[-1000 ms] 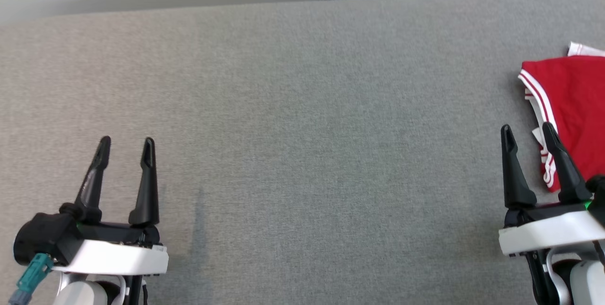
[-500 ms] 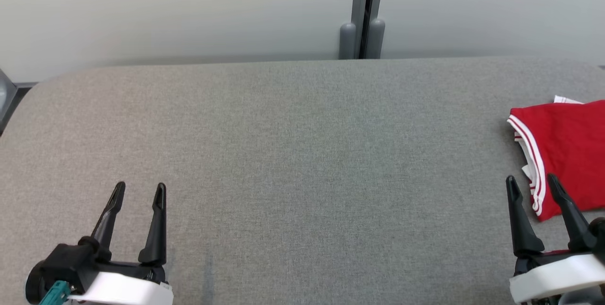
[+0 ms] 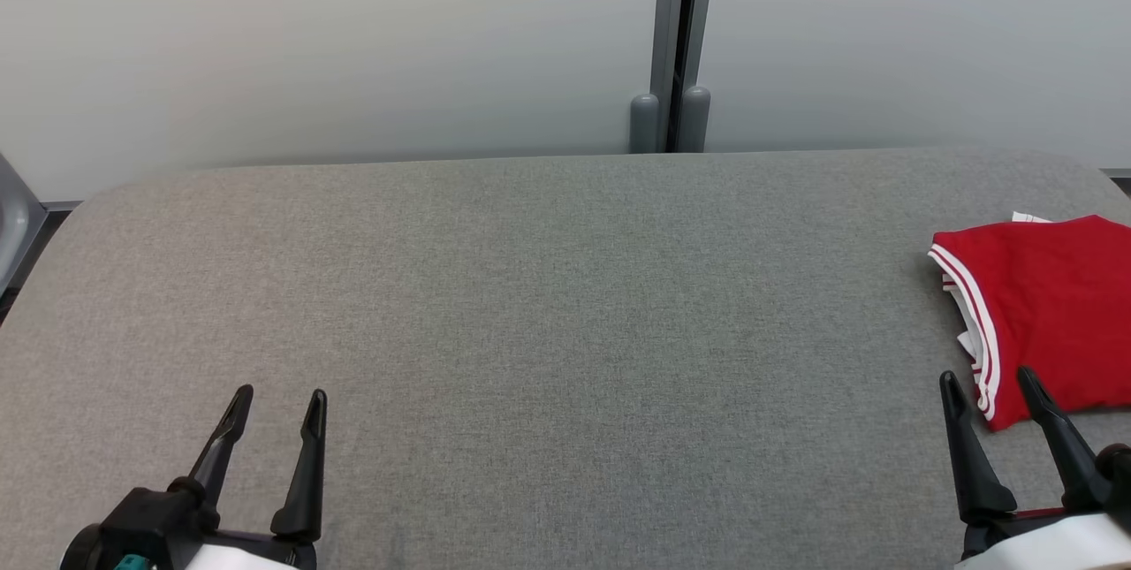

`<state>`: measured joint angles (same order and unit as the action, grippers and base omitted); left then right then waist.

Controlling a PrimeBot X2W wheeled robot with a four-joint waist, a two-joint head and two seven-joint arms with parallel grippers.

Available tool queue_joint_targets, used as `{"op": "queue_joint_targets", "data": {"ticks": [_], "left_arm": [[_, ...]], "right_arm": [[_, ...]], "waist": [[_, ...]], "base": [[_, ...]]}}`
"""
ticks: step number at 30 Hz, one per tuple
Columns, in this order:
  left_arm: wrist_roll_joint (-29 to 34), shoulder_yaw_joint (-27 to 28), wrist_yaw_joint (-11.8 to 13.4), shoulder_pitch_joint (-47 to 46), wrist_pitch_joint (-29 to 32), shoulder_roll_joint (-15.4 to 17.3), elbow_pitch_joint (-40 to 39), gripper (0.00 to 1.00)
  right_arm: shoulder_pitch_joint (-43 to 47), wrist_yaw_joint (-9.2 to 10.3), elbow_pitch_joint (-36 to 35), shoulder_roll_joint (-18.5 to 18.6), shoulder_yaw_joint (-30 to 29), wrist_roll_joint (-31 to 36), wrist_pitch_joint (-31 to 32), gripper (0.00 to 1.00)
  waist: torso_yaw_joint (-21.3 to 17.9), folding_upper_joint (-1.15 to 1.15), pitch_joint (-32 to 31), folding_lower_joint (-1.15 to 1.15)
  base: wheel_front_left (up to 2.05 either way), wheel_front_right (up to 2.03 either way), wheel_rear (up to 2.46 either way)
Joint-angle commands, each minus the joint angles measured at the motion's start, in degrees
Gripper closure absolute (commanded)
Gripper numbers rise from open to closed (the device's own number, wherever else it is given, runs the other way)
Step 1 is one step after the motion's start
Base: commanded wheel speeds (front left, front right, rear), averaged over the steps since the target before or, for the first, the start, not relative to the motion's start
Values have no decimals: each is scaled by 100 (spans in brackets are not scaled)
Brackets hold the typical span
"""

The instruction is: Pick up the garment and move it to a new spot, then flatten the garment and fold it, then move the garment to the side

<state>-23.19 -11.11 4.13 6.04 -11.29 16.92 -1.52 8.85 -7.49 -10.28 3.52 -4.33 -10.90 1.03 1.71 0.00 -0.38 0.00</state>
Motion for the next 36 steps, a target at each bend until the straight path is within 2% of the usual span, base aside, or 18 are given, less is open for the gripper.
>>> {"op": "queue_joint_targets", "data": {"ticks": [1,36], "left_arm": [[15,0,34,65,4,27,-15,0],[-109,-48,56,-87,-134,58,316,0]], "right_arm": [[83,-2,-42,26,2,-30,30,0],[185,-2,-134,-16,-53,-48,141,0]], "waist": [[2,0,-8,0],[-33,0,-90,0]], "base": [[0,0,0],[0,0,0]]}}
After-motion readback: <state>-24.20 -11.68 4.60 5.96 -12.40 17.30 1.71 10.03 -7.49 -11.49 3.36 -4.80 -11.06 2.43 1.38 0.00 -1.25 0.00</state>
